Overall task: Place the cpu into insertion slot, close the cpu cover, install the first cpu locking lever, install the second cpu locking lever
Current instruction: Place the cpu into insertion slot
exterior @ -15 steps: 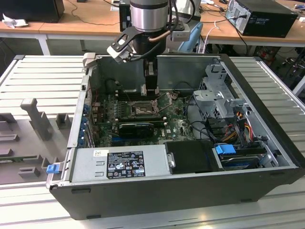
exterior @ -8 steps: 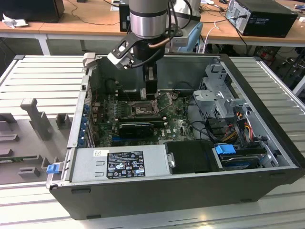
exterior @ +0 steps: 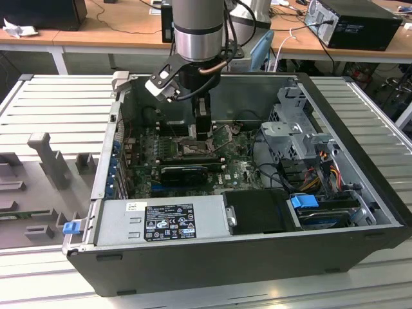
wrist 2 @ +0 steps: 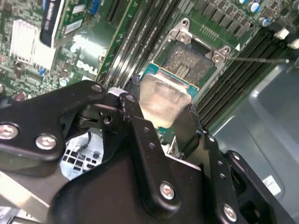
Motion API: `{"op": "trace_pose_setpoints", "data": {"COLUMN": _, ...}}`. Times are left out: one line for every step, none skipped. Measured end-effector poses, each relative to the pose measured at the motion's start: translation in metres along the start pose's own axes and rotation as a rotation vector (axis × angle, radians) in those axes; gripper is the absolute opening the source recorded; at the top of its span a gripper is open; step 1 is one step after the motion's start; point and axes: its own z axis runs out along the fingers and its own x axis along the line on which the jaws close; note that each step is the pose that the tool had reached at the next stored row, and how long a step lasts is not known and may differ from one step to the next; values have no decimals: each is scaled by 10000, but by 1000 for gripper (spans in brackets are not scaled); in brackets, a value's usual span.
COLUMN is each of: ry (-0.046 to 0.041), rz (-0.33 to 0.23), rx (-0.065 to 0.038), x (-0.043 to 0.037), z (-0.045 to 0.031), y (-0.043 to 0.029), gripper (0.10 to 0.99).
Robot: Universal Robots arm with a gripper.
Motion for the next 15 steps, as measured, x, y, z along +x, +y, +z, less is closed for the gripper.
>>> {"op": "trace_pose_setpoints", "data": {"ry": 0, "rz": 0, "rx": 0, "x": 6, "z": 28, "y": -15, "gripper": 529}}
{"op": "trace_pose_setpoints", "data": {"ry": 0, "rz": 0, "rx": 0, "x": 10, "z": 46, "y": -23, "gripper": 529}}
{"op": "trace_pose_setpoints", "data": {"ry": -1, "rz": -1, "rx": 1, "x": 21, "z": 79, "y": -35, "gripper": 529}}
{"op": "trace_pose_setpoints", "data": {"ry": -3, "rz": -1, "rx": 2, "x": 43, "z": 107, "y": -40, "gripper": 529}}
{"op": "trace_pose_setpoints", "data": {"ry": 2, "rz": -9, "rx": -1, "x": 79, "z": 149, "y": -45, "gripper": 529}}
{"op": "trace_pose_setpoints", "data": {"ry": 3, "rz": -26, "rx": 0, "x": 95, "z": 175, "y": -50, "gripper": 529}}
{"op": "trace_pose_setpoints", "data": {"ry": 2, "rz": -40, "rx": 1, "x": 107, "z": 195, "y": -53, "gripper": 529}}
{"op": "trace_pose_setpoints", "data": {"ry": 4, "rz": -56, "rx": 1, "x": 124, "z": 222, "y": -56, "gripper": 529}}
{"op": "trace_pose_setpoints", "data": {"ry": 7, "rz": -74, "rx": 1, "x": 146, "z": 254, "y": -60, "gripper": 529}}
{"op": "trace_pose_setpoints", "data": {"ry": 6, "rz": -91, "rx": 2, "x": 160, "z": 278, "y": -63, "gripper": 529}}
{"op": "trace_pose_setpoints", "data": {"ry": 7, "rz": -106, "rx": 2, "x": 169, "z": 296, "y": -65, "gripper": 529}}
{"op": "trace_pose_setpoints", "data": {"ry": 12, "rz": -148, "rx": 2, "x": 184, "z": 333, "y": -73, "gripper": 529}}
{"op": "trace_pose_setpoints", "data": {"ry": 14, "rz": -182, "rx": 3, "x": 200, "z": 369, "y": -79, "gripper": 529}}
{"op": "trace_pose_setpoints", "data": {"ry": 15, "rz": -194, "rx": 3, "x": 209, "z": 415, "y": -99, "gripper": 529}}
{"op": "trace_pose_setpoints", "data": {"ry": 15, "rz": -195, "rx": 3, "x": 222, "z": 451, "y": -119, "gripper": 529}}
